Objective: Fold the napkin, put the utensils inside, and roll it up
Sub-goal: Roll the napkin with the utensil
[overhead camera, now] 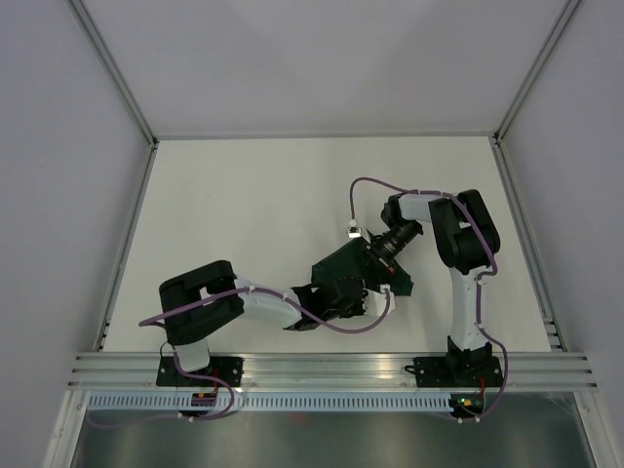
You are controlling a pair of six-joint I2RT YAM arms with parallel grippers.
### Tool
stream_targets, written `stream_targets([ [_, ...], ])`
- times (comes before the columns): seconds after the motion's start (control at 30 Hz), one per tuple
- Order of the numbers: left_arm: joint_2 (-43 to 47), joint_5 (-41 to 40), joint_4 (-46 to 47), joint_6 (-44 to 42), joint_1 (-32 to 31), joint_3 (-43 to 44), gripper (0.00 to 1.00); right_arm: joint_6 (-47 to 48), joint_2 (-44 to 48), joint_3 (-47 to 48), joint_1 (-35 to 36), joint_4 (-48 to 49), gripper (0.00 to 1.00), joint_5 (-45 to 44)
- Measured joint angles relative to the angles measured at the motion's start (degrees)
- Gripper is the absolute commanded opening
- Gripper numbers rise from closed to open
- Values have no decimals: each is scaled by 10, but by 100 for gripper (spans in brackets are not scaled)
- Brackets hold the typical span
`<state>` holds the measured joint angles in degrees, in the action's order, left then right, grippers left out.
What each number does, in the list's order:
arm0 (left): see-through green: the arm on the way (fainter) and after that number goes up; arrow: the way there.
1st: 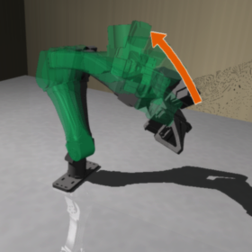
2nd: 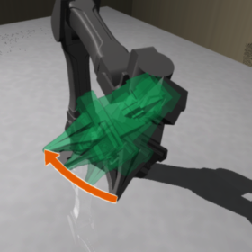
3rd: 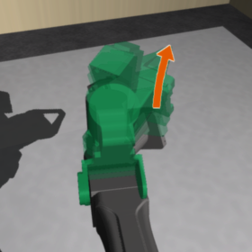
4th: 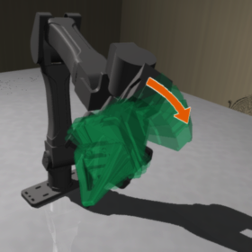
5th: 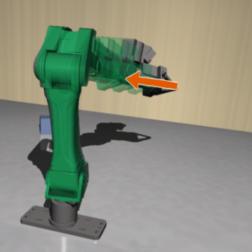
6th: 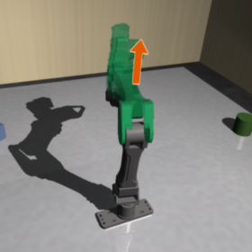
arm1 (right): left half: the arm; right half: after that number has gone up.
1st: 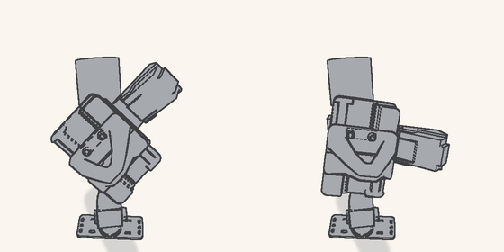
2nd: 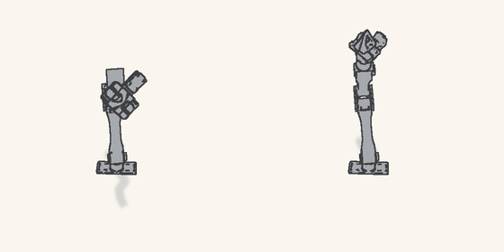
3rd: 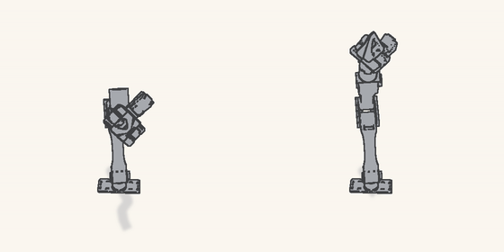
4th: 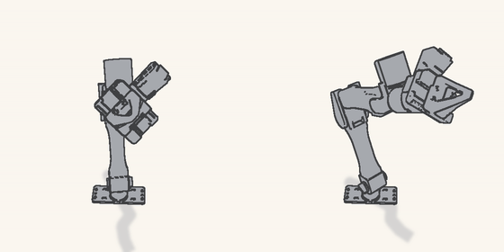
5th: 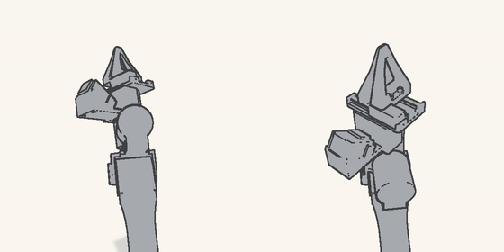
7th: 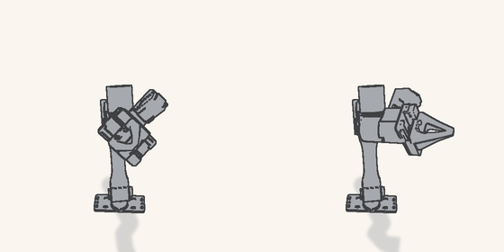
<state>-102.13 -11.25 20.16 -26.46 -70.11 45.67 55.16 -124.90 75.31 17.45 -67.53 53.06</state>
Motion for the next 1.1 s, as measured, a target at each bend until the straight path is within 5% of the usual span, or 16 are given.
stream_targets([
  [0.23,-10,-14,12,-37,-3,3,53,-3,-7,8,-4,-9,1,-1],
  [0.6,-10,-45,51,-102,-2,-17,52,-3,-17,18,-4,-22,1,-2],
  [1.1,-20,16,66,-165,14,-14,51,-3,-44,44,-7,-57,0,-5],
])
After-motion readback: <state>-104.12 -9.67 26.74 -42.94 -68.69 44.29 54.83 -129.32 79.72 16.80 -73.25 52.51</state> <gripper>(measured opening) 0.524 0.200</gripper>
